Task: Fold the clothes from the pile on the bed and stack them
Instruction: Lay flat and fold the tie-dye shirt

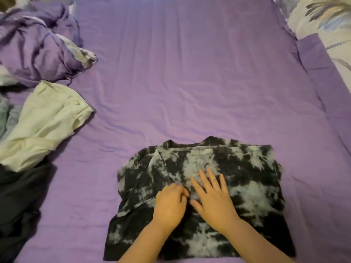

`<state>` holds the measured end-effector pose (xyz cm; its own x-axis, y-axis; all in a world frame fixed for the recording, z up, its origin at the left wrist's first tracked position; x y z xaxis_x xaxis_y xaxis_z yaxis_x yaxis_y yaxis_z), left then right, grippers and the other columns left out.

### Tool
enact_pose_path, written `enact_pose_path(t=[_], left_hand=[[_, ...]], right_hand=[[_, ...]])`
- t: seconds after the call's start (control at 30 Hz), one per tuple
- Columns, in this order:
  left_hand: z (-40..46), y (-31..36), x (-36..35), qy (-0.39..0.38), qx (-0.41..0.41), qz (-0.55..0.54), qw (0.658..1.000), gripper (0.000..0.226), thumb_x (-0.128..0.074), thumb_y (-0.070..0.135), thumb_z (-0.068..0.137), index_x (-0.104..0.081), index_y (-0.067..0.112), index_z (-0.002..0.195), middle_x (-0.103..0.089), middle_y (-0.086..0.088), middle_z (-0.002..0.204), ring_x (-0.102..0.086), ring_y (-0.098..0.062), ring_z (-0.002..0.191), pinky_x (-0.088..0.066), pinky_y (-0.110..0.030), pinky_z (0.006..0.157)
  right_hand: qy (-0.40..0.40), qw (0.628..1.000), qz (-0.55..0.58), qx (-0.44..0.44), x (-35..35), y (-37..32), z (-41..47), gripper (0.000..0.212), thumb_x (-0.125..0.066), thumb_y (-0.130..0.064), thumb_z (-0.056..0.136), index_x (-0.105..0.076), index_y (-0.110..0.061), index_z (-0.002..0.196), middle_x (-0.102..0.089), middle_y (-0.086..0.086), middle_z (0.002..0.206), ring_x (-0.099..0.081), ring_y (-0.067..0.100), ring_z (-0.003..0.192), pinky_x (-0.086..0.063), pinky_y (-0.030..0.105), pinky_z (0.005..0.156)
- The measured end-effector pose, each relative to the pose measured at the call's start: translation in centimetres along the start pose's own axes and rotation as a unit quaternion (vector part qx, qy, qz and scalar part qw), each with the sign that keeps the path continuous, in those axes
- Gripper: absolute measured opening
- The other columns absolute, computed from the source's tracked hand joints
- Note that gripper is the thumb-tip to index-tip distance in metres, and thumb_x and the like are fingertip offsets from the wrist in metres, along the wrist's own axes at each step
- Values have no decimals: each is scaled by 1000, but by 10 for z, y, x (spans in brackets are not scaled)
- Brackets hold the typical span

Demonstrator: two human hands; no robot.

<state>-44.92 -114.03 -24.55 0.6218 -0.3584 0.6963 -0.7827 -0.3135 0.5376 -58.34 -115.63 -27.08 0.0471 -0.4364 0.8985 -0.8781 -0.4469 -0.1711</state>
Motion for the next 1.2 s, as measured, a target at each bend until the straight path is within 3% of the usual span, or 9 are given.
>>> enact_pose_path(t=[0.1,0.33,0.53,0.6,0.73,0.93,1.03,1.1,1.2], left_hand=[[-22,-34,13,45,-73,62,994,32,-45,13,90,-60,31,111,-55,15,115,-45,-7,114,-35,-25,99],[-7,-85,66,101,-47,81,990,49,-39,16,99,-39,35,143,-33,11,152,-18,-15,145,-16,-37,118],[3,-142,92,91,88,157,980,55,-39,39,99,-19,35,151,-7,-3,161,-5,-27,147,-12,-42,118],[0,-158,103,126,125,92,980,59,-45,37,98,-23,24,151,-18,-9,158,-18,-27,143,-18,-35,115],[-9,-176,117,191,165,-10,968,47,-56,33,93,-48,16,136,-50,-8,134,-43,-25,124,-31,-30,103],[-32,-182,89,128,279,-250,918,28,-63,43,87,-60,18,99,-66,-4,105,-61,-22,102,-44,-28,80],[-54,-176,60,75,292,-308,902,32,-68,46,83,-55,19,72,-70,-13,93,-65,-30,94,-51,-36,80],[-72,-173,45,57,300,-356,883,31,-70,43,83,-68,12,84,-72,-13,95,-67,-29,94,-54,-39,83],[-93,-171,29,61,311,-425,848,37,-72,32,84,-69,2,104,-72,-15,101,-68,-28,95,-54,-43,88]], right_hand=[[22,1000,-13,-2,8,-34,5,62,-54,-60,86,-50,-28,139,-40,9,149,-32,36,139,-26,59,108],[-13,999,-19,35,-3,-83,48,62,-17,-62,96,6,-41,149,21,3,157,27,29,141,18,56,110],[-29,997,-28,61,6,-128,90,66,-22,-66,94,-6,-39,151,5,6,161,21,32,145,15,61,109],[-28,998,-17,59,12,-140,104,65,-24,-65,94,-9,-38,151,-3,6,161,18,31,145,12,61,111],[-38,998,-10,55,26,-153,138,63,-24,-62,96,4,-43,150,15,4,160,18,30,146,3,62,113],[-4,1000,-25,9,30,-146,133,63,-23,-55,99,9,-37,151,12,5,161,11,29,147,-6,53,117],[8,999,-33,-4,14,-134,75,64,-1,-57,96,-15,-28,152,-13,10,160,-13,31,147,-14,48,117],[-3,1000,-27,6,2,-120,34,74,3,-55,98,-51,-22,138,-47,12,144,-45,33,132,-23,45,112],[-52,996,-67,17,-15,-91,-22,77,-1,-57,98,-63,-21,127,-57,11,134,-55,33,123,-12,41,112]])
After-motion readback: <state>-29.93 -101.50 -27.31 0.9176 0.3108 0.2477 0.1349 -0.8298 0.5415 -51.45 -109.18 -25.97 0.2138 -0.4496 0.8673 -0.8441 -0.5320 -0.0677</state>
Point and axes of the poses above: each hand's wrist, its own z-axis towards the middle knuckle, its own x-axis out of the back of the hand, y = z × x, the point moved 5 cm from there along z, towards the middle knuckle
